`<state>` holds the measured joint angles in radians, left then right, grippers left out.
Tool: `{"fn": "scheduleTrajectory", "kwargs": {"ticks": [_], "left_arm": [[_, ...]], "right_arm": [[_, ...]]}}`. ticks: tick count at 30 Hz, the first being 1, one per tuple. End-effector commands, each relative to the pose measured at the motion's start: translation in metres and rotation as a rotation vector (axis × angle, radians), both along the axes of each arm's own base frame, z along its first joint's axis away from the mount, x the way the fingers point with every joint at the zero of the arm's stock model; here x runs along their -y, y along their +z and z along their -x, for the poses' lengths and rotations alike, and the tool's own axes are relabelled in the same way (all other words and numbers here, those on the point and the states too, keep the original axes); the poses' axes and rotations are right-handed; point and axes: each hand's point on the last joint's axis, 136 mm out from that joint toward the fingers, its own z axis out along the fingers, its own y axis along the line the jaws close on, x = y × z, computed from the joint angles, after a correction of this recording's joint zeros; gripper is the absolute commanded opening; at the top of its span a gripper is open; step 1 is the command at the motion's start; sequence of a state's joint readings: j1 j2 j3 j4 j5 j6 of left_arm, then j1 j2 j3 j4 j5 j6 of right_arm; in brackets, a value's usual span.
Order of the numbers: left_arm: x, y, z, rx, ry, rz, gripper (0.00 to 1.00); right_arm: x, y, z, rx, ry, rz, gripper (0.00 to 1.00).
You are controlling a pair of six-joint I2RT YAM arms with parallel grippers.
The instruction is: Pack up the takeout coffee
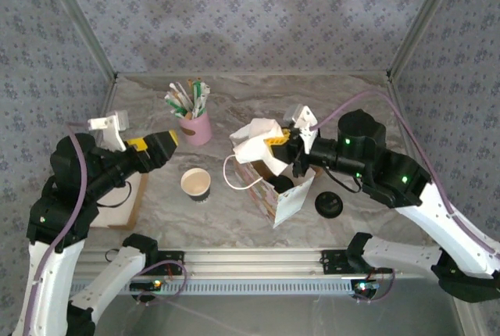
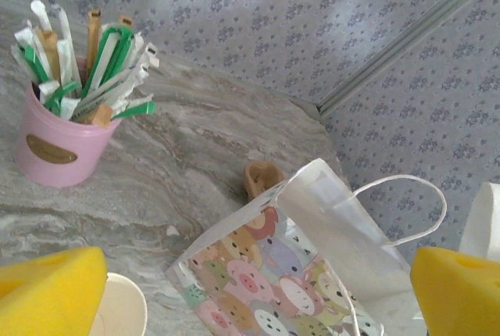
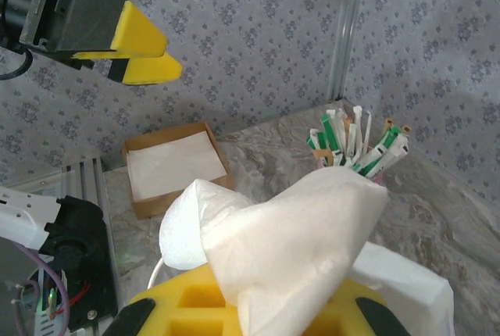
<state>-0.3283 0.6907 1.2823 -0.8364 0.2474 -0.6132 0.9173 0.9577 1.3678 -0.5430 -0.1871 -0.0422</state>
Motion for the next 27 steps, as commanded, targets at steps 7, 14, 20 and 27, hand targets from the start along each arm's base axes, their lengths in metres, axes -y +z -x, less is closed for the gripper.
{"fn": "scheduleTrajectory", "kwargs": {"ticks": [7,14,20,27], "left_arm": [[0.007,-0.035,0.007,-0.077,-0.033,0.049,0.99],[0.013,-0.068,0.008,-0.162,-0.052,0.062,0.99],[0.021,-0.082,0.004,-0.205,-0.079,0.078,0.99],[0.040,-0.097,-0.007,-0.236,-0.125,0.076,0.98]], "right_arm": [[0.025,-0.020,0.002,-0.075,-0.098,0.018,0.00],[0.023,-0.035,-0.005,-0.119,-0.133,0.055,0.00],[0.020,-0.049,-0.024,-0.145,-0.209,0.128,0.00],[0.018,-0.064,-0.046,-0.172,-0.300,0.225,0.00]]}}
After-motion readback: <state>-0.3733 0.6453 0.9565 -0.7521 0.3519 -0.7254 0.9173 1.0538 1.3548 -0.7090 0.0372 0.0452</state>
